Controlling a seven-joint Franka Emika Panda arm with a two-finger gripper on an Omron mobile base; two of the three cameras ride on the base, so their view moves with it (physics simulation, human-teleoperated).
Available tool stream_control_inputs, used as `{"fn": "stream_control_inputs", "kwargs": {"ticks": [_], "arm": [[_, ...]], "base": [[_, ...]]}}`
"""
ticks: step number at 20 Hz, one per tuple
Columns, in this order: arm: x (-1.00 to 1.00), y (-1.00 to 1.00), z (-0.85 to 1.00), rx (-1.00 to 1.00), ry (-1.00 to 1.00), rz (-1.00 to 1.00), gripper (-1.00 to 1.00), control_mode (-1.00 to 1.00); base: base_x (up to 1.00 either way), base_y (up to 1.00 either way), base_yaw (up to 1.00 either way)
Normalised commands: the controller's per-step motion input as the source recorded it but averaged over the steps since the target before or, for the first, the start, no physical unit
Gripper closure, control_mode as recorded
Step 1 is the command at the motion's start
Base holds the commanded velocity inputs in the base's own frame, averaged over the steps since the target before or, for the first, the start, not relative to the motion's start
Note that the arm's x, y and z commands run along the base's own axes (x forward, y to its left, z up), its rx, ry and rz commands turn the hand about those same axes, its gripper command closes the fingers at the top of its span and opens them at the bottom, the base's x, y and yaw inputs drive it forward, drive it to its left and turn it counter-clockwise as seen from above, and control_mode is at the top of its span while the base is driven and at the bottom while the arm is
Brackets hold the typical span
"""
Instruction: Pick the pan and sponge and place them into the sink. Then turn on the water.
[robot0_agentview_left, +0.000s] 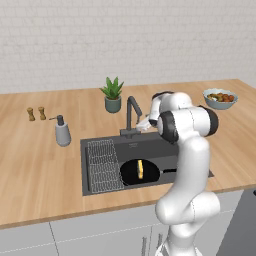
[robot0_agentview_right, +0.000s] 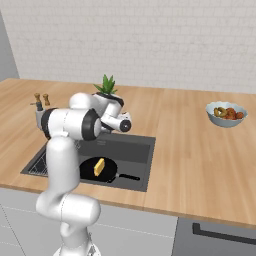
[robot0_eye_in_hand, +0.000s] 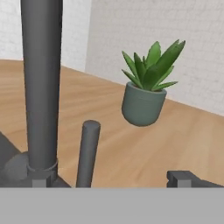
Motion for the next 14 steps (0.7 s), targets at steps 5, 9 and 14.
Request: {"fn": "stream_control_inputs", "kwargs": {"ticks": [5,9,14], "arm": [[0.33,0.08,-0.17,0.0,0.0,0.0,-1.0,-1.0],[0.29,0.1,-0.14,0.0,0.0,0.0,-1.0,-1.0],[0.28,0.03,-0.13,0.0,0.0,0.0,-1.0,-1.0]], "base": [[0.0,0.0,0.0],[0.0,0.0,0.0],[0.0,0.0,0.0]]}}
